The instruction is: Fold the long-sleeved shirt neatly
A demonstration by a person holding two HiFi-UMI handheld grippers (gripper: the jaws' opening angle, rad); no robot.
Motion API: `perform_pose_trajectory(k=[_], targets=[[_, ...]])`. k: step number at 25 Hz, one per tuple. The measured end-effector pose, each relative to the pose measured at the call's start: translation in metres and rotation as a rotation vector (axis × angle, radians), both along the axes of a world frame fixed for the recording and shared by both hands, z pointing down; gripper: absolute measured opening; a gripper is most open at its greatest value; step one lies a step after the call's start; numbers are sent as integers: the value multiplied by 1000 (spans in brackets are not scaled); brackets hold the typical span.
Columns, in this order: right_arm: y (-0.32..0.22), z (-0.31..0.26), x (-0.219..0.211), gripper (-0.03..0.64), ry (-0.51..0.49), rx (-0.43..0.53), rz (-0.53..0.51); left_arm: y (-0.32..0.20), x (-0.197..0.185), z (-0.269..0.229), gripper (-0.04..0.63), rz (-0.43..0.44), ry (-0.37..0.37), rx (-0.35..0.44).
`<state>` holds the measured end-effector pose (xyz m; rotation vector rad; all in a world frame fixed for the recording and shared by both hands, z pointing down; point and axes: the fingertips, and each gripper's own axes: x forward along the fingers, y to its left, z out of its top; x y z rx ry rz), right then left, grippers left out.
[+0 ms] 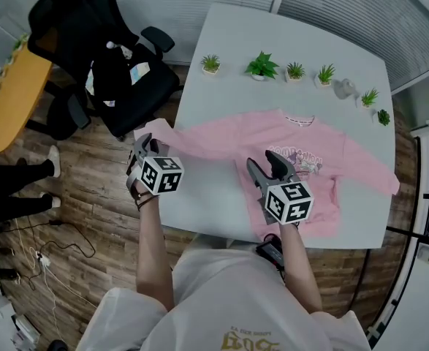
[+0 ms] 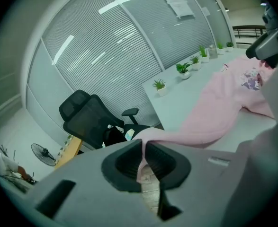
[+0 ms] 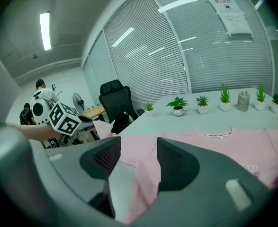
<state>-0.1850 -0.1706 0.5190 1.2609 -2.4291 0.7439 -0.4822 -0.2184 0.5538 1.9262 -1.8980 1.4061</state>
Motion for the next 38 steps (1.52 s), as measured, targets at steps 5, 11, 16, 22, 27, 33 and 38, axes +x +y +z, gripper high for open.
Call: perform_pose_trajectory(k=[5, 11, 16, 22, 27, 33, 38], targets=[[5, -4, 12, 241, -8, 8, 34, 1, 34, -23, 26, 60, 22, 55], [15, -12, 29, 241, -19, 23, 98, -1, 92, -58, 25, 193, 56, 121], [26, -18, 49, 241, -10, 34, 157, -6, 134, -76, 25, 295, 65, 152], [40, -30, 85, 241, -5, 55, 251, -7, 193, -91, 25, 423, 87, 169], [50, -44, 123, 241, -9, 74, 337, -7, 251, -95, 25, 526, 103, 168], [63, -48, 164, 241, -39, 80, 407, -11, 305, -92, 25, 589, 101, 156], [69, -47, 196, 241, -53, 78, 436, -15, 346, -99, 25, 617, 101, 160]])
